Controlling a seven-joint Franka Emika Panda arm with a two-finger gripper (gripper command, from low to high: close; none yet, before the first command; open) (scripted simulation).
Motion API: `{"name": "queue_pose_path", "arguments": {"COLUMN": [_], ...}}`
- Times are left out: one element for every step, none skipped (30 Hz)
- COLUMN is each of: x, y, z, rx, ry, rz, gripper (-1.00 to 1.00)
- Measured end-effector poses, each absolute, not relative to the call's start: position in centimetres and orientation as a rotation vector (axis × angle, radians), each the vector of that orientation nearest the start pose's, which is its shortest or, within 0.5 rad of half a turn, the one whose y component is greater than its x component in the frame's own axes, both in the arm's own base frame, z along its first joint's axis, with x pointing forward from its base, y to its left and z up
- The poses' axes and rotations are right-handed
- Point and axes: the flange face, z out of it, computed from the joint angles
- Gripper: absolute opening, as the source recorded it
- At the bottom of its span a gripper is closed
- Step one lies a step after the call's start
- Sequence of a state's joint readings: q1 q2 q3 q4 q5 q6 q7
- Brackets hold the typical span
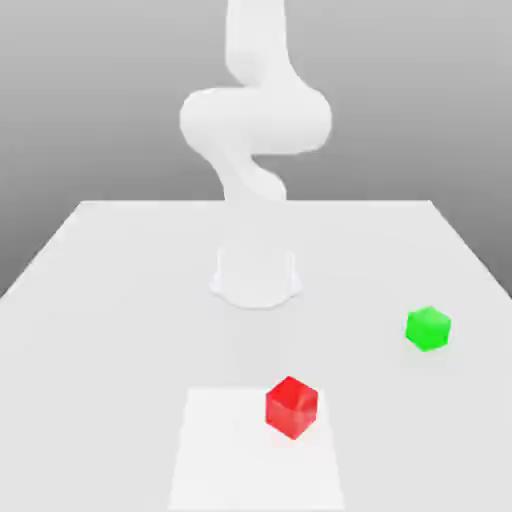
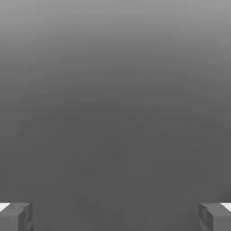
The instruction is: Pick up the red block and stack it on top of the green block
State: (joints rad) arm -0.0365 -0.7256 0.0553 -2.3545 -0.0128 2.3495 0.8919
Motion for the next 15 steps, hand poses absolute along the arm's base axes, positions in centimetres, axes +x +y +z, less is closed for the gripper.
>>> {"name": "queue_pose_path", "arguments": {"x": [39.0,40.1,41.1,41.9,42.5,43.0,43.4,43.6,43.7,43.6,43.4,43.0,42.5,41.7,40.8], "y": [1.9,2.3,2.6,2.9,3.0,3.2,3.3,3.4,3.4,3.5,3.5,3.6,3.7,3.8,3.9], "z": [63.7,61.2,58.7,56.2,53.8,51.3,48.8,46.3,43.7,41.2,38.7,36.2,33.7,31.1,28.6], "rx": [-2.475,-2.484,-2.49,-2.495,-2.497,-2.498,-2.496,-2.493,-2.487,-2.478,-2.467,-2.454,-2.437,-2.417,-2.392], "ry": [1.196,1.249,1.302,1.355,1.407,1.459,1.512,1.565,1.618,1.672,1.727,1.783,1.839,1.898,1.958], "rz": [-0.91,-0.869,-0.829,-0.787,-0.745,-0.701,-0.656,-0.61,-0.563,-0.513,-0.462,-0.407,-0.35,-0.29,-0.225], "gripper": [0.0,0.0,0.0,0.0,0.0,0.0,0.0,0.0,0.0,0.0,0.0,0.0,0.0,0.0,0.0]}}
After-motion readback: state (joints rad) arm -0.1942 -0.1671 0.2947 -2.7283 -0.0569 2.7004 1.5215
